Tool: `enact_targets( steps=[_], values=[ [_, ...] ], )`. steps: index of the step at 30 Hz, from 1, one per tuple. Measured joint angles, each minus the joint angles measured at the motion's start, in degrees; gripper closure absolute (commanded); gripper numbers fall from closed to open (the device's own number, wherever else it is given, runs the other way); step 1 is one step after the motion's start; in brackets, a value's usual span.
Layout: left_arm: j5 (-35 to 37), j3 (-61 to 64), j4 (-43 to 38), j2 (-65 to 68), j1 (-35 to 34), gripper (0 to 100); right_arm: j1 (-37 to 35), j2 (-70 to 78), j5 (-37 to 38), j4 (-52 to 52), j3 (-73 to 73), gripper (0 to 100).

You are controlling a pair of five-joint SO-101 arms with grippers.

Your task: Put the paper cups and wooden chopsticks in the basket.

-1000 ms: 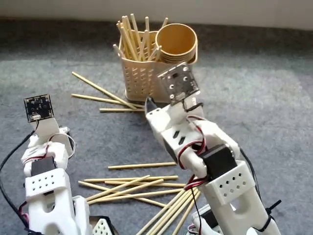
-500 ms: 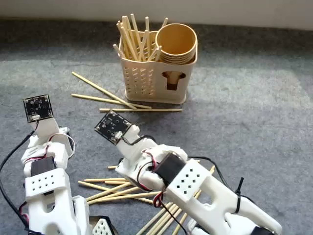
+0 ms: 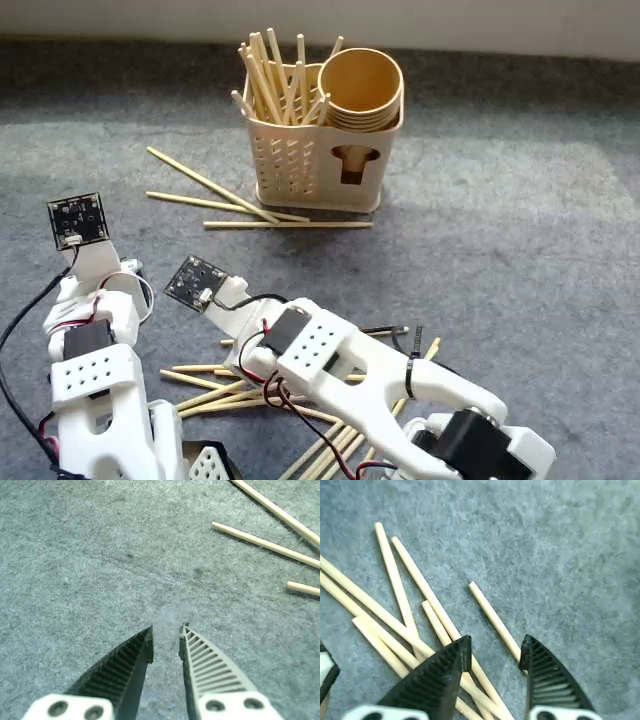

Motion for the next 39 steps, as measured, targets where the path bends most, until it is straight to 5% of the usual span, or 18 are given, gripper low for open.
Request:
enact_targets(
  steps=[8, 14, 39],
  values=[
    [0.0, 0.0, 0.0, 0.0, 0.0, 90, 0.5, 6.8, 1.7, -5.0, 0.0, 83.9],
    [0.0, 0.0, 0.0, 0.0, 0.0, 90, 3.5, 9.8, 1.9, -5.7, -0.8, 96.0],
    [0.0, 0.0, 0.0, 0.0, 0.0, 90, 17.5, 13.6, 12.0, -5.5, -4.9, 99.4]
  ],
)
